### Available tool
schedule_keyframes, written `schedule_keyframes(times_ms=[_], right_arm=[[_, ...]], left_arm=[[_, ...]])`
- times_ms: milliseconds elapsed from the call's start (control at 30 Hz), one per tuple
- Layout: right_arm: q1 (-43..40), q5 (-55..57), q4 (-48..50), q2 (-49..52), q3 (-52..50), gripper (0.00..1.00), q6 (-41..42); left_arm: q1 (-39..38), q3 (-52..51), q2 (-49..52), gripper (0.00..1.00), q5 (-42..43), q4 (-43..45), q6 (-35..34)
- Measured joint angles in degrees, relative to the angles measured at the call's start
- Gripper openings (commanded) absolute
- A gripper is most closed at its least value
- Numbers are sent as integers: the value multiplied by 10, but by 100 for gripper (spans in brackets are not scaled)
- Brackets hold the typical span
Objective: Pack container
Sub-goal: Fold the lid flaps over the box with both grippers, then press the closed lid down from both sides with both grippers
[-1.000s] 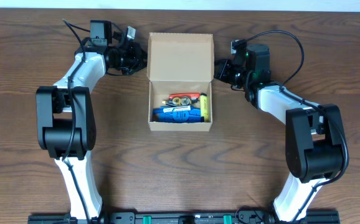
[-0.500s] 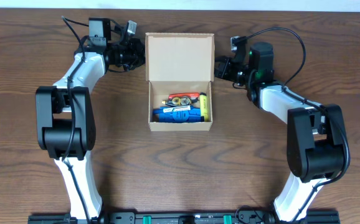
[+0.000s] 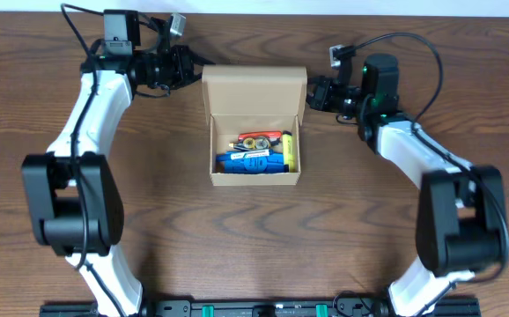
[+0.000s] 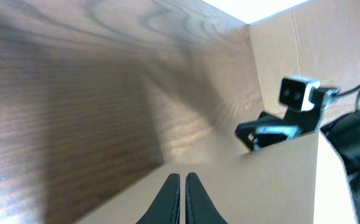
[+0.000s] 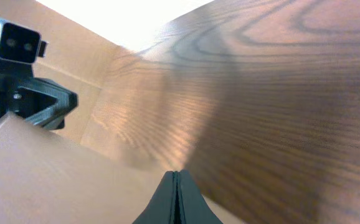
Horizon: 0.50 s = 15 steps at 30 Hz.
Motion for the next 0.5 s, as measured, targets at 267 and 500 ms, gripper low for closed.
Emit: schedule_keyframes(times_ms=[267,500], right_arm=[[0,10,-233,-126,0,1,-87],[24,93,-427,-251,-1,1,-144]], left_arm=[[-1,0,-52,6,-42,-210,112],[-4,0,-135,6,-132,-366,206]])
